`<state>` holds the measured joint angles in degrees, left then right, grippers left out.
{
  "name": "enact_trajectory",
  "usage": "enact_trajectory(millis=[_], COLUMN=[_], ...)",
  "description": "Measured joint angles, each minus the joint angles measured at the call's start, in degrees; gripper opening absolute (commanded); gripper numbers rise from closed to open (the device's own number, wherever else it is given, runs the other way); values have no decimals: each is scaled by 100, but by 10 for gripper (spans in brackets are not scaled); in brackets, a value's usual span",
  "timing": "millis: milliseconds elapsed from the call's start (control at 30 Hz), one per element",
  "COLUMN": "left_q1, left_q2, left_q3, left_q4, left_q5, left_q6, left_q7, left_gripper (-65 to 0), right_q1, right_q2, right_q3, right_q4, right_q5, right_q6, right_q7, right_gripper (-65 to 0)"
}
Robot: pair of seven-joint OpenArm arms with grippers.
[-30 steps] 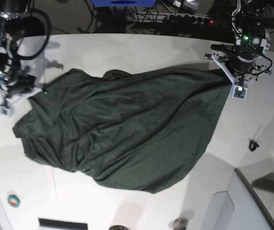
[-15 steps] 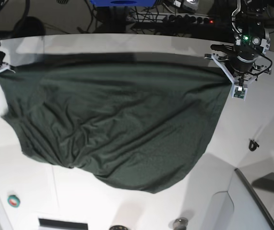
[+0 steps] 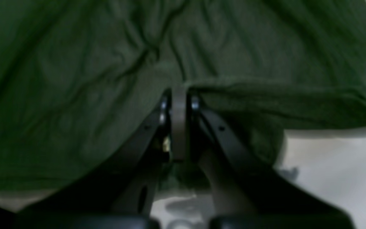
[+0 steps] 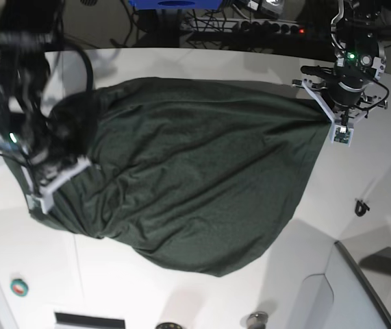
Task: Layout the t-shirt on the table in an organized manner, then fold the t-shirt properly
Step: 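Smooth the shirt edge with the right gripper, regrasping the corner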
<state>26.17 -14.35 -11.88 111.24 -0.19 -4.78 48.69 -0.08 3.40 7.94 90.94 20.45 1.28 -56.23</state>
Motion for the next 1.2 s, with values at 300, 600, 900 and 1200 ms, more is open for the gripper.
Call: enact_trajectory(millis=[300, 600, 900, 1200], left_q1=[17, 17, 4, 39], left_q2=[13, 2, 2, 2], left_q3=[-4, 11, 37, 17], left_q4=[2, 2, 2, 0], left_q5=[2, 0, 0, -2], left_q6=[2, 0, 0, 0], left_q7=[0, 0, 0, 0], left_gripper=[-650, -650, -650, -650], right_q1=[-658, -1714, -1486, -1346], right_q2=[605, 608, 605, 608], right_q3=[76, 39, 28, 37], right_q4=[804, 442, -608, -789], right_q5=[-31, -11, 2, 17], right_q6=[-22, -26, -24, -22], right_q7=[52, 1034, 1484, 1276], right_gripper=[-401, -399, -401, -632])
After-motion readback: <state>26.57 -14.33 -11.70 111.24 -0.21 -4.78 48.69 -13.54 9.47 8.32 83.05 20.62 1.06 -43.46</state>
